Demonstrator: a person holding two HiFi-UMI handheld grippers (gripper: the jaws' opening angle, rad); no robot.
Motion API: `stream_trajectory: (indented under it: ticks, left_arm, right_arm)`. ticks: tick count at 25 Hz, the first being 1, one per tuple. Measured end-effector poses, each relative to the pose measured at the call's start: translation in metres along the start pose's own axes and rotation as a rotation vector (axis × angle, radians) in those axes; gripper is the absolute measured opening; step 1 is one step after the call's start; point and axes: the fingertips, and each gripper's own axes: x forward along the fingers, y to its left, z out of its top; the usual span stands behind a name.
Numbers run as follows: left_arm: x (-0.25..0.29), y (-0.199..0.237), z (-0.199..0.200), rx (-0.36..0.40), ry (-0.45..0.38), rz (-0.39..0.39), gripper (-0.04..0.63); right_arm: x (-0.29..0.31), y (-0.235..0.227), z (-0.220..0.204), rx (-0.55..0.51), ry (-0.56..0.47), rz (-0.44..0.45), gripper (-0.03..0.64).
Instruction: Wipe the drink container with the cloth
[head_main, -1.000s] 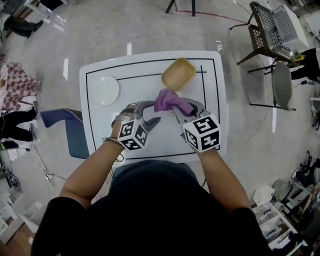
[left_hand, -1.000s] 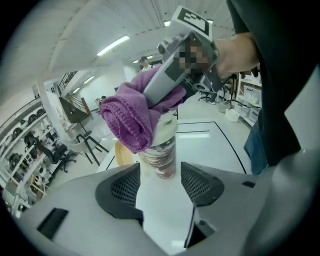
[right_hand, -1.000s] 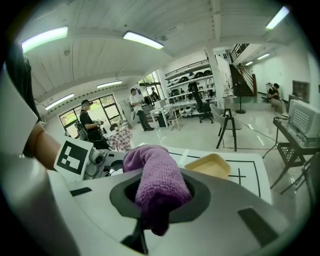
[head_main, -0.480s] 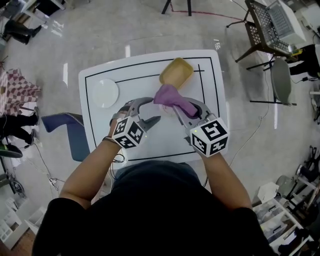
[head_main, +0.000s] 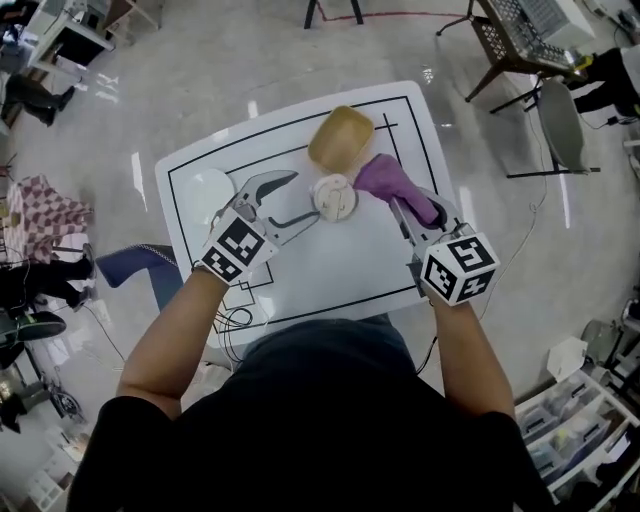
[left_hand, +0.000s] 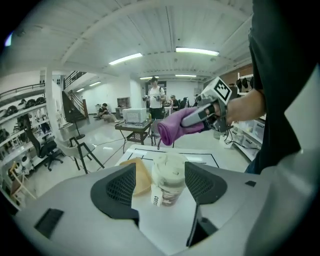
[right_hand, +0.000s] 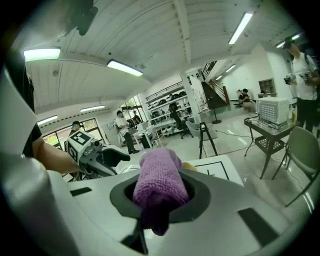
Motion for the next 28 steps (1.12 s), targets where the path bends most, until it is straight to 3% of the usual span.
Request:
stream_trajectory:
  ticks: [3,6,13,16,28]
  left_arm:
    - [0.007,0.000,0.015,-0.028,-0.011,-0.046,0.327]
    - [0.023,-0.003,0.026,-0.046,-0.014,-0.078,0.327]
    - [0.066,-0.022,0.030,0.024,0.077,-0.163,0.305]
    - [0.081,-0.029,0.017,0.052,0.116,-0.174,0.285]
    - [0.090,-0.033,0.014,0.001,0.033,-0.193,0.282]
  right_arm:
    - [-0.014,0.001,-0.015,0.010,-0.012,-0.003,0.081]
    - [-0.024,0.014,-0.027,-0.014,-0.027,0.062,0.081]
    - [-0.024,0.063,-0.047,-0.183,-0.046,0.231,0.081]
    - [-0.011,0.058,-0.064,-0.193,-0.039,0.224,0.081]
    - [0.044,0.021,-0.142,-0.105,0.061,0.136,0.081]
